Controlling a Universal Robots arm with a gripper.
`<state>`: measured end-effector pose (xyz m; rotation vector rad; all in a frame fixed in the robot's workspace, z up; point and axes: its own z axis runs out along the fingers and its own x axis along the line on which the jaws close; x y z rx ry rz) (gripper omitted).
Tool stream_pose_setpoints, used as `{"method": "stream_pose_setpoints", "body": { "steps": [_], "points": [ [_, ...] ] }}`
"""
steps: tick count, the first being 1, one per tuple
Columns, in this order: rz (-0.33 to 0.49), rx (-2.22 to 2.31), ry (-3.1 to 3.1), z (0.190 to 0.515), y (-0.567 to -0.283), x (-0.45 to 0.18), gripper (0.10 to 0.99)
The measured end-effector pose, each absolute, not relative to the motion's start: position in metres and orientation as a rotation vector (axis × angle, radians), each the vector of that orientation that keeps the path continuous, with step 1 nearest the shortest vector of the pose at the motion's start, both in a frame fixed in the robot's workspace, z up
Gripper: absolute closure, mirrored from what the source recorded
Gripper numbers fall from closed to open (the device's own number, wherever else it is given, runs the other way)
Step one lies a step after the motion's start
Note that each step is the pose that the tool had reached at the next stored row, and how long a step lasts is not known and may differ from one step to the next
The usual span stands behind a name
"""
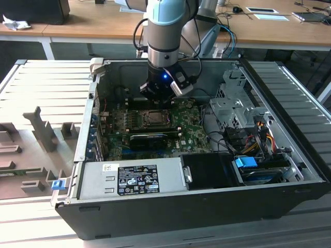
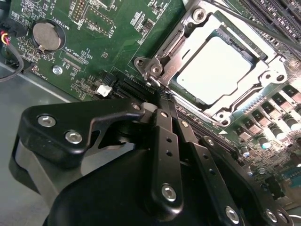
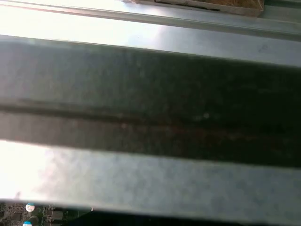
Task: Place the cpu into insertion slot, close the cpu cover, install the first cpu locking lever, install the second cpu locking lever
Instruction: 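Install the first cpu locking lever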
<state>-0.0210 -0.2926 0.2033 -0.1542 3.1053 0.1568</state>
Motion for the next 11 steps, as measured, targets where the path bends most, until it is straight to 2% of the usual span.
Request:
{"method": "stream_pose_setpoints", "body": {
  "steps": [11],
  "points": [
    [0.155, -0.154, 3.106, 0.2051, -0.293, -0.0211, 0.98]
  ]
}}
